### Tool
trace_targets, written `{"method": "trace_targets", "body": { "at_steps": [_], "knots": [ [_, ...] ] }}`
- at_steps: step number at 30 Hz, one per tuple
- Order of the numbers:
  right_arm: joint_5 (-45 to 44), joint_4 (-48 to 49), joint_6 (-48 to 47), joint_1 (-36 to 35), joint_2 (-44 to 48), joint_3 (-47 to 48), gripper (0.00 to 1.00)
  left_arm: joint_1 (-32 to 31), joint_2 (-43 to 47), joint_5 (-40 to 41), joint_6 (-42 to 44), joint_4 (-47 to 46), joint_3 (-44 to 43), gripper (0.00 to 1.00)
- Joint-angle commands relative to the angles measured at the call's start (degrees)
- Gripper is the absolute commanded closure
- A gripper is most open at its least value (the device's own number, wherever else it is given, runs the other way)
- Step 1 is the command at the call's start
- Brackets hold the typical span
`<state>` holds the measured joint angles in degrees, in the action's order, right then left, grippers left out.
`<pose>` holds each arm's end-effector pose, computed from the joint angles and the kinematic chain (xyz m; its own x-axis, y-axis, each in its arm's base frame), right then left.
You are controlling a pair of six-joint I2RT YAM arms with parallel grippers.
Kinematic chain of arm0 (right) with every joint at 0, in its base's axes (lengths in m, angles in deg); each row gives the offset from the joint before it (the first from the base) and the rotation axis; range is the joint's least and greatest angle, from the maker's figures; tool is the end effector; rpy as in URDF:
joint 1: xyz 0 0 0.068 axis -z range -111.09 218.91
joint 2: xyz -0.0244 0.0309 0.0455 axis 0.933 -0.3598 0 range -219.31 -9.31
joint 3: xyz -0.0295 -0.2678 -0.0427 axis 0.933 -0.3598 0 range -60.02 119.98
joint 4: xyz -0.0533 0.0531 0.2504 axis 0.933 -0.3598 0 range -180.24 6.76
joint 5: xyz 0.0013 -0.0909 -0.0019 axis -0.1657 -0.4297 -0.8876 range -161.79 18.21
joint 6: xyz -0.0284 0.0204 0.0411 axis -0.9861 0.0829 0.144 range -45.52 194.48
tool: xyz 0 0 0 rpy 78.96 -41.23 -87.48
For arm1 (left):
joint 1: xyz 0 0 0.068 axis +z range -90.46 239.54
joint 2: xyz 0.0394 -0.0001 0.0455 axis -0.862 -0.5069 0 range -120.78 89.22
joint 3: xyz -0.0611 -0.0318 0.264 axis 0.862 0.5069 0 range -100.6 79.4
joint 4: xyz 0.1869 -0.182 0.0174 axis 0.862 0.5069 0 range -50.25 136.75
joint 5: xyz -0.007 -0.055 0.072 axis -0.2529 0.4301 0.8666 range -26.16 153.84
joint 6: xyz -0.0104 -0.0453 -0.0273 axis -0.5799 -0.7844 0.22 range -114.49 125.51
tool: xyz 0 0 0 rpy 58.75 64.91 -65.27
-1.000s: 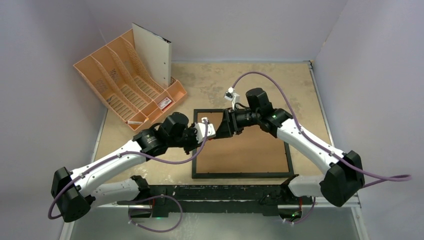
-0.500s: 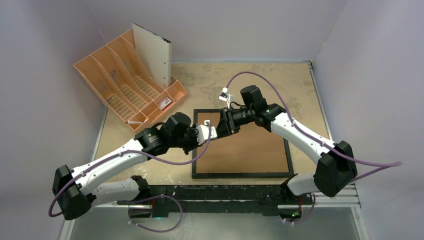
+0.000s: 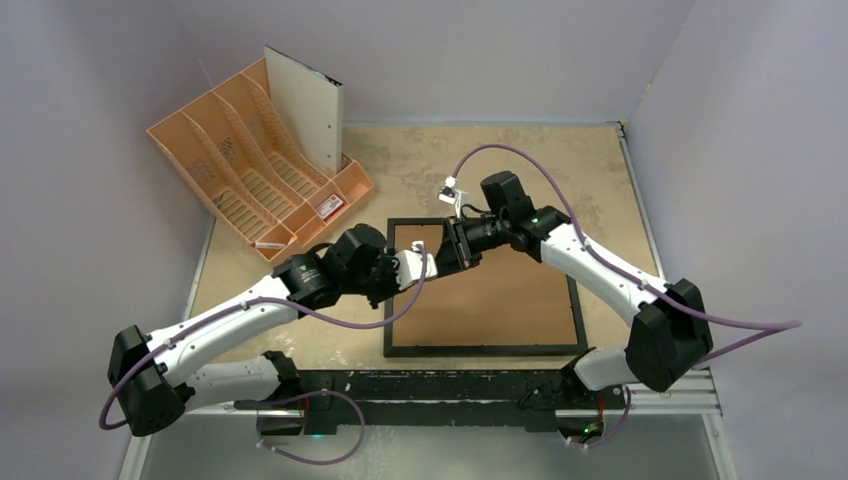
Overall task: Take the photo out of the frame
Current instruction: Adjust the screwdriver.
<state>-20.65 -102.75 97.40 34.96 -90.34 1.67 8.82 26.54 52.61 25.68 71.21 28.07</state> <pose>0.2375 0.1933 0.2893 -0.8116 -0.2518 -0.5271 -0.5834 0.3039 0.7532 0.1407 -0.1830 0.2848 -0.1109 0.6698 -0.7342 0.9459 0.2977 0.1287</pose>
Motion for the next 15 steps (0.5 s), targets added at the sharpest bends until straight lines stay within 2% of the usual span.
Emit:
{"method": "trace_targets", "body": {
  "at_steps": [1, 2, 4, 7, 9, 11, 15],
  "knots": [
    [2.0, 1.0, 0.4, -0.4, 1.2, 0.0, 1.0, -0.2, -0.6, 2.1, 0.3, -1.6, -2.3, 1.0],
    [2.0, 1.9, 0.9, -0.4, 1.6, -0.5, 1.0, -0.2, -0.8, 2.6, -0.5, -1.9, -2.3, 0.98],
    [1.4, 3.8, 2.6, -0.4, 3.0, -2.1, 1.0, -0.2, -1.3, 4.5, -3.5, -2.6, -2.5, 0.74],
    [-4.6, 5.9, 5.8, -0.5, 4.5, -4.3, 1.0, 0.0, -0.4, 5.6, -8.0, -6.7, -0.4, 0.49],
    [-10.1, 4.8, 6.7, -0.2, 4.1, -4.7, 1.0, 0.5, 1.3, 7.4, -11.6, -9.8, 1.8, 0.42],
    [-11.8, 3.3, 6.0, 1.0, 2.7, -5.0, 1.0, 2.2, 2.3, 8.3, -14.8, -12.2, 4.2, 0.36],
    [-12.1, 4.9, 5.7, 3.0, -0.4, -6.3, 1.0, 10.5, 3.0, 5.1, -21.7, -13.6, 7.8, 0.33]
  ]
}}
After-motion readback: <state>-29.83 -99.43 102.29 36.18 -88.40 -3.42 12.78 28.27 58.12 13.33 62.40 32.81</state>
